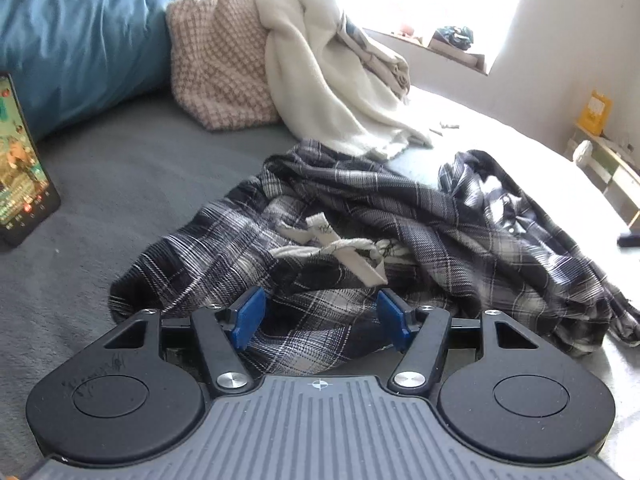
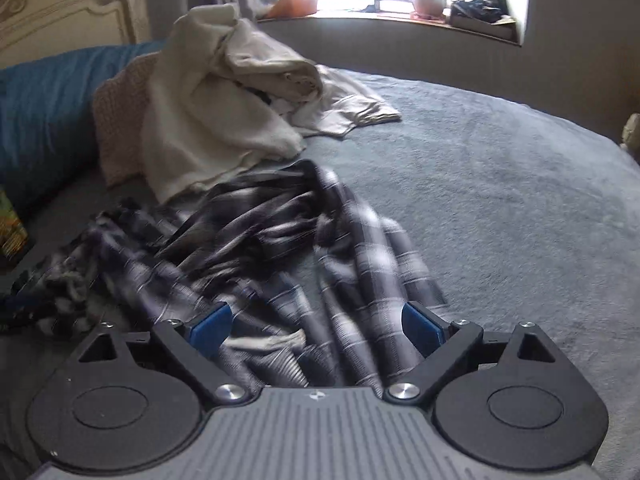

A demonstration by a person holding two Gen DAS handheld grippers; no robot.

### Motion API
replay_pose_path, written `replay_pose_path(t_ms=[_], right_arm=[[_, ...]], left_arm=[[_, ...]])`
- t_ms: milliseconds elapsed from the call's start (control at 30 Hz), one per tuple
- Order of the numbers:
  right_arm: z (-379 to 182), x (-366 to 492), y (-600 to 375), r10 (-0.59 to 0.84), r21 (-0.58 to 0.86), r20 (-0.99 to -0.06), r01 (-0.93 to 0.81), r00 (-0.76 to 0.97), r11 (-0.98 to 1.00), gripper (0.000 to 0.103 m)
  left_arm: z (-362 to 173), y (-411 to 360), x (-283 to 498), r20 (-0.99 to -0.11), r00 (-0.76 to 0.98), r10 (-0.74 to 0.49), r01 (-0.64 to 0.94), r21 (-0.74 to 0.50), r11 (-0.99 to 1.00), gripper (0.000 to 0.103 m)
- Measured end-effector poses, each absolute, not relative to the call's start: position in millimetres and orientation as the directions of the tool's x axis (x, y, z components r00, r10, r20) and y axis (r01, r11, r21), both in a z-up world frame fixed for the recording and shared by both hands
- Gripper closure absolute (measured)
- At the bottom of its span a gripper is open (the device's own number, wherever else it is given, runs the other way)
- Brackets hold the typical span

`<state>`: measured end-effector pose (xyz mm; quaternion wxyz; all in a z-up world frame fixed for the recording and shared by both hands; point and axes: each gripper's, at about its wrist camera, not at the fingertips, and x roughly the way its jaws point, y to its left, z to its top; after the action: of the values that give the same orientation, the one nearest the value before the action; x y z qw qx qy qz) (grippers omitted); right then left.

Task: Fold clothes

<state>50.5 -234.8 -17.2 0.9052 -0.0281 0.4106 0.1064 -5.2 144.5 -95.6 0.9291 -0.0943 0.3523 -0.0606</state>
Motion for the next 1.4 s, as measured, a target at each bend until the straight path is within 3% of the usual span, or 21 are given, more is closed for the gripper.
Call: replay_pose_path(t_ms=[200,600,767,833,933,1033,1200,1300,1400], right_arm=[[-40,13,-199,0.225,-0.010,-0.799,-0.387,0.557,0.922,0.005],[-102,32,-201,0.125,-0.043,-0.853,-0.307,0.506,0.951,0.006],[-100,41,-202,0.165,0.028,-0.847,-0.268,0.506,0.963,0.040],[-97,45,-201,0.189,0.064,-0.841,-0.253,0.507,0.965,0.071],[-82,49,-206,0.233,0.164,-0.858,-0.187,0.457,0.969,0.082],[-63,48,-216,0.354,0.348,-0.869,-0.082,0.347,0.934,0.083],[-41,42,-227,0.692,0.710,-0.702,0.091,0.170,0.698,0.083],[-25,41,-228,0.832,0.857,-0.515,0.118,0.207,0.501,0.083],[-15,59,-227,0.855,0.902,-0.431,0.098,0.290,0.421,0.081]], left_arm=[[-93,150,-16,-0.653,0.742,-0.151,0.019,-0.205,0.979,0.040],[-108,167,-21,-0.700,0.708,-0.091,-0.049,-0.177,0.983,0.040],[-114,169,-18,-0.701,0.707,-0.089,-0.050,-0.175,0.983,0.040],[-115,169,-17,-0.700,0.708,-0.089,-0.050,-0.175,0.983,0.040],[-118,170,-15,-0.699,0.709,-0.089,-0.050,-0.176,0.983,0.039],[-121,170,-12,-0.698,0.711,-0.089,-0.050,-0.176,0.983,0.038],[-121,171,-10,-0.694,0.714,-0.087,-0.061,-0.186,0.981,0.037],[-121,173,-8,-0.695,0.713,-0.090,-0.069,-0.198,0.978,0.037],[-120,173,-6,-0.697,0.711,-0.093,-0.072,-0.203,0.977,0.037]])
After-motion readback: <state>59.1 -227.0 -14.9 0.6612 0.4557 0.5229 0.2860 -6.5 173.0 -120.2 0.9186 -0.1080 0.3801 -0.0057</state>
